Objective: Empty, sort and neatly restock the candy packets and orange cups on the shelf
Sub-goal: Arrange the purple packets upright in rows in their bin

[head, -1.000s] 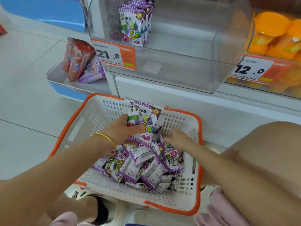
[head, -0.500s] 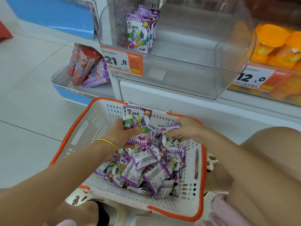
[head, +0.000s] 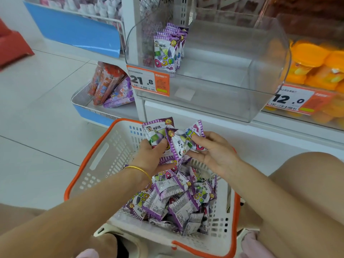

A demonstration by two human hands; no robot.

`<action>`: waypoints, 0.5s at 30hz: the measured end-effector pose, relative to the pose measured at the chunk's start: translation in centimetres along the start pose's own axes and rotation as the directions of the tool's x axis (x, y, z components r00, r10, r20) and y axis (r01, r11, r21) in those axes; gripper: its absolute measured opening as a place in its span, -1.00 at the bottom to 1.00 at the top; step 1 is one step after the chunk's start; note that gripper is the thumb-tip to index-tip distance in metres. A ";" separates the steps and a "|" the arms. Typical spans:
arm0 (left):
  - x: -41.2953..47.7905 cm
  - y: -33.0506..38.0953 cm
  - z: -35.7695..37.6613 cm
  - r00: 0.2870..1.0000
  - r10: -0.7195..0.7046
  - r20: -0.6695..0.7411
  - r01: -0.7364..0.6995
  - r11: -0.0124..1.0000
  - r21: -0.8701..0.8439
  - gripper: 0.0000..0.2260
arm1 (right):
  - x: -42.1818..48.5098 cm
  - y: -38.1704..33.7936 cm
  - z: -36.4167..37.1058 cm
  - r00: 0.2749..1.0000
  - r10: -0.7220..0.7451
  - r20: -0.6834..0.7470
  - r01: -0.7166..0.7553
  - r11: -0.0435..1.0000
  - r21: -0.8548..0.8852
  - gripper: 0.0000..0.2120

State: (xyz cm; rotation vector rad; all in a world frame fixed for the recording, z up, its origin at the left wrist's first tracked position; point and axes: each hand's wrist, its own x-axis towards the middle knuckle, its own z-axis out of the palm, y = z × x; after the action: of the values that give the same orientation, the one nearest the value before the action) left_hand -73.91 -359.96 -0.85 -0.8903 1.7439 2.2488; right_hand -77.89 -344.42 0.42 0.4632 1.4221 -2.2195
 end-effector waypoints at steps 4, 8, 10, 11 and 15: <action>-0.6 0.3 0.8 0.997 0.065 0.045 -0.066 0.997 0.036 -0.70 | 0.1 0.7 -0.2 0.993 -0.105 -0.057 0.100 0.991 -0.091 -0.74; -0.6 0.4 0.9 0.993 0.093 0.077 -0.101 0.989 0.111 -0.53 | -0.1 0.9 0.1 0.987 -0.150 -0.056 0.140 0.977 -0.163 -0.79; -0.4 0.6 1.0 0.992 0.103 0.076 -0.110 0.989 0.101 -0.57 | -0.3 0.7 0.3 0.991 -0.126 -0.053 0.117 0.982 -0.151 -0.81; -0.3 0.7 1.1 0.991 0.112 0.077 -0.119 0.989 0.093 -0.61 | -0.4 0.6 0.3 0.992 -0.114 -0.061 0.104 0.984 -0.146 -0.76; -0.2 0.9 1.3 0.988 0.135 0.068 -0.139 0.988 0.061 -0.62 | -0.4 0.5 0.2 0.973 -0.197 -0.117 0.161 0.950 -0.266 -0.75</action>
State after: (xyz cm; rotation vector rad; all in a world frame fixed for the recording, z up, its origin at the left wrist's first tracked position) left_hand -74.62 -358.99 0.17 -0.6976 1.8921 2.2605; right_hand -77.29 -344.72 0.30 0.4239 1.8639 -2.1318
